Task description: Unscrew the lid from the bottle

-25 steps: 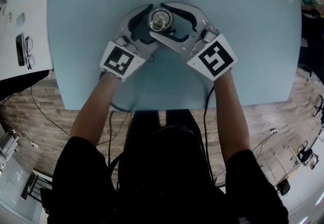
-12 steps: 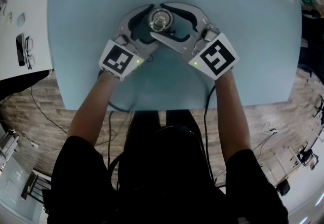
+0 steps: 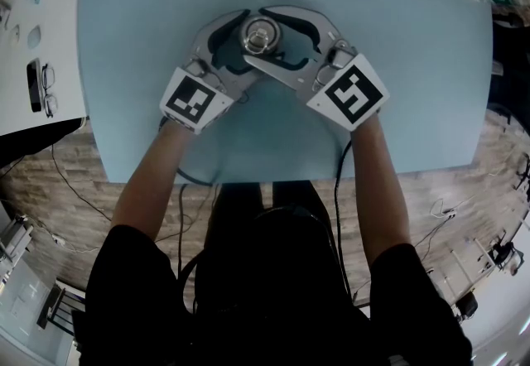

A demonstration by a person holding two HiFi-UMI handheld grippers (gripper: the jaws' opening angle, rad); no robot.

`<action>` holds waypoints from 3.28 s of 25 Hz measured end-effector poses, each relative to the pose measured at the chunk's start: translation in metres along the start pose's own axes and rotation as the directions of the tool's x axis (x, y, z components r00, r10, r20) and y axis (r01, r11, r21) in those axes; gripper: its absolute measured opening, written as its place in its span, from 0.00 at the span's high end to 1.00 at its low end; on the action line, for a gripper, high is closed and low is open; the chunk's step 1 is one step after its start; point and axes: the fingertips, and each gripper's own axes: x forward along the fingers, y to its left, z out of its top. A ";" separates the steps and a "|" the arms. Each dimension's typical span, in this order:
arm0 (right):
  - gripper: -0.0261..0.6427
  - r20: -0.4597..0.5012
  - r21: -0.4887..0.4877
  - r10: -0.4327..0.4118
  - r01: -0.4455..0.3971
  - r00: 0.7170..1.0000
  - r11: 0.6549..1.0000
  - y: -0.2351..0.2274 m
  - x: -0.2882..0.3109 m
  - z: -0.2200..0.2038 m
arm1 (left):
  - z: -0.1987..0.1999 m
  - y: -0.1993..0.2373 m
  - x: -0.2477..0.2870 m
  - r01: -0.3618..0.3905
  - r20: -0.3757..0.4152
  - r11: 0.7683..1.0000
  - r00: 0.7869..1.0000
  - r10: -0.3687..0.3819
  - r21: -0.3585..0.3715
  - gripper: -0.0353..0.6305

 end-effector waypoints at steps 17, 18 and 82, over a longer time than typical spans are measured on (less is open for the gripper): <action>0.57 0.009 0.003 -0.013 0.013 1.000 1.000 -0.001 -0.001 0.001 | -0.001 0.000 0.001 0.007 -0.004 1.000 1.000 -0.006 0.006 0.40; 0.57 0.013 0.007 -0.014 0.014 1.000 1.000 -0.001 -0.001 0.002 | -0.002 0.000 0.001 0.006 -0.006 1.000 1.000 -0.006 0.002 0.40; 0.56 -0.099 0.165 -0.232 0.246 0.968 0.955 -0.026 -0.049 -0.076 | -0.025 -0.011 -0.050 -0.190 -0.086 0.981 0.979 0.187 -0.034 0.72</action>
